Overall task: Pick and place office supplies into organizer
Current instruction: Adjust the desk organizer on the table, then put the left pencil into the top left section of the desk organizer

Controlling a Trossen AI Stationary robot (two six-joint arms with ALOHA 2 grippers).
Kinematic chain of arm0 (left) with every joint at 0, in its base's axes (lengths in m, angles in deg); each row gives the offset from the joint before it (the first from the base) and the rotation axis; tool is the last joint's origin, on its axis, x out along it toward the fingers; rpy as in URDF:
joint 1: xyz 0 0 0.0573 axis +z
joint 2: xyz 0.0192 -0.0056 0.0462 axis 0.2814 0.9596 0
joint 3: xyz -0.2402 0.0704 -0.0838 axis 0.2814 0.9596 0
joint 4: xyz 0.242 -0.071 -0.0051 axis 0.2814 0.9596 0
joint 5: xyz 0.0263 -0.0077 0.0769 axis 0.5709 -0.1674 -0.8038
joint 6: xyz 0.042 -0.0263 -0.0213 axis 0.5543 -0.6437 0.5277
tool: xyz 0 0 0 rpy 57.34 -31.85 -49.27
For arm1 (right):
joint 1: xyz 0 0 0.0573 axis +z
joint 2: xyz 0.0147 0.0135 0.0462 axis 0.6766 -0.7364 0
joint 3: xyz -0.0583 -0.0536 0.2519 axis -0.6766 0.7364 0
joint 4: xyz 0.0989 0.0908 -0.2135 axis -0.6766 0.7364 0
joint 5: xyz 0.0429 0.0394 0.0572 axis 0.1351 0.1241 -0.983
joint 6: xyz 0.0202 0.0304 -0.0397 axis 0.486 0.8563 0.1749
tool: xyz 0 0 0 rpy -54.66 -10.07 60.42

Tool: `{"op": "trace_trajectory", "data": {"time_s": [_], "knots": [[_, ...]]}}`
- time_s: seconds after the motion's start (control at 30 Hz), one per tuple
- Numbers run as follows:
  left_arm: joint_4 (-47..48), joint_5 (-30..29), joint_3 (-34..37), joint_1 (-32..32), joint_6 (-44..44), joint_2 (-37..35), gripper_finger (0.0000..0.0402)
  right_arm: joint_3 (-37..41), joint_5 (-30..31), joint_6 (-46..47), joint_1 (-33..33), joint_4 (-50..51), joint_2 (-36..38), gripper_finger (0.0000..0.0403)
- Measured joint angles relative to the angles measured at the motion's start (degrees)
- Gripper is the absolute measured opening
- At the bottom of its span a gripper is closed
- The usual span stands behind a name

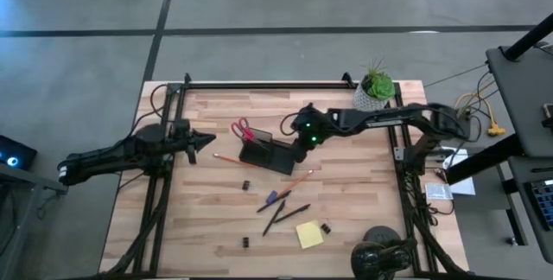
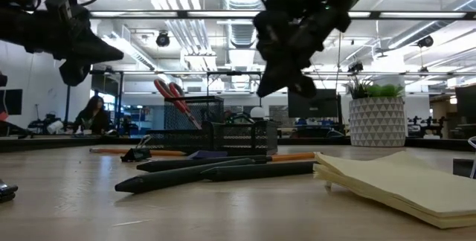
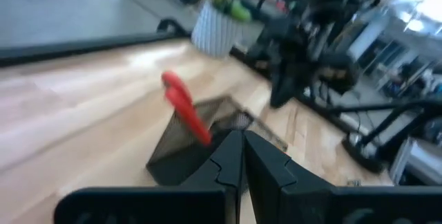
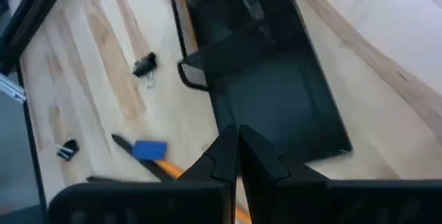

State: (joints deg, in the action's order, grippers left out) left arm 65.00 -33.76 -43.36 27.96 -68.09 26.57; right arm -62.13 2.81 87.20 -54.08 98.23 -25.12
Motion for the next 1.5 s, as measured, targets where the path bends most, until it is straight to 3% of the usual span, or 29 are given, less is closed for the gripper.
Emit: {"op": "trace_trajectory", "data": {"time_s": [0.27,0.43,0.67,0.9,1.03,1.17,1.3,1.5], "knots": [[-17.2,0.2,-0.6,0.0,-0.2,-0.3,0.0,-5.7,2.7,-1.7,0.0,4.5,-6.8,0.0009],[-25.0,1.6,-0.6,0.0,-11.1,-0.4,0.0,-6.7,2.7,-2.3,0.0,8.8,-9.5,0.0009],[-24.9,11.8,-0.6,0.0,-13.6,0.8,0.0,-6.7,9.0,-1.8,-1.2,10.1,-9.5,0.0009],[-23.7,13.5,-0.6,0.0,-13.6,2.7,0.0,-6.7,16.3,-2.6,-4.3,13.7,-9.0,0.0009],[-15.6,14.6,-0.6,0.0,-13.6,3.5,0.0,-6.5,22.4,-2.5,-6.0,14.4,-7.8,0.0009],[-4.2,14.9,-0.6,0.0,-17.1,4.8,0.0,-6.5,22.5,-3.0,-7.2,14.5,-4.9,0.0009],[-1.0,14.7,-0.6,0.0,-26.0,6.8,0.0,-6.5,21.0,-5.3,-7.3,14.7,-0.7,0.0009],[-1.0,14.5,-0.6,0.0,-31.1,10.3,0.0,-6.5,7.6,-6.5,-7.2,15.2,4.1,0.0009]]}}
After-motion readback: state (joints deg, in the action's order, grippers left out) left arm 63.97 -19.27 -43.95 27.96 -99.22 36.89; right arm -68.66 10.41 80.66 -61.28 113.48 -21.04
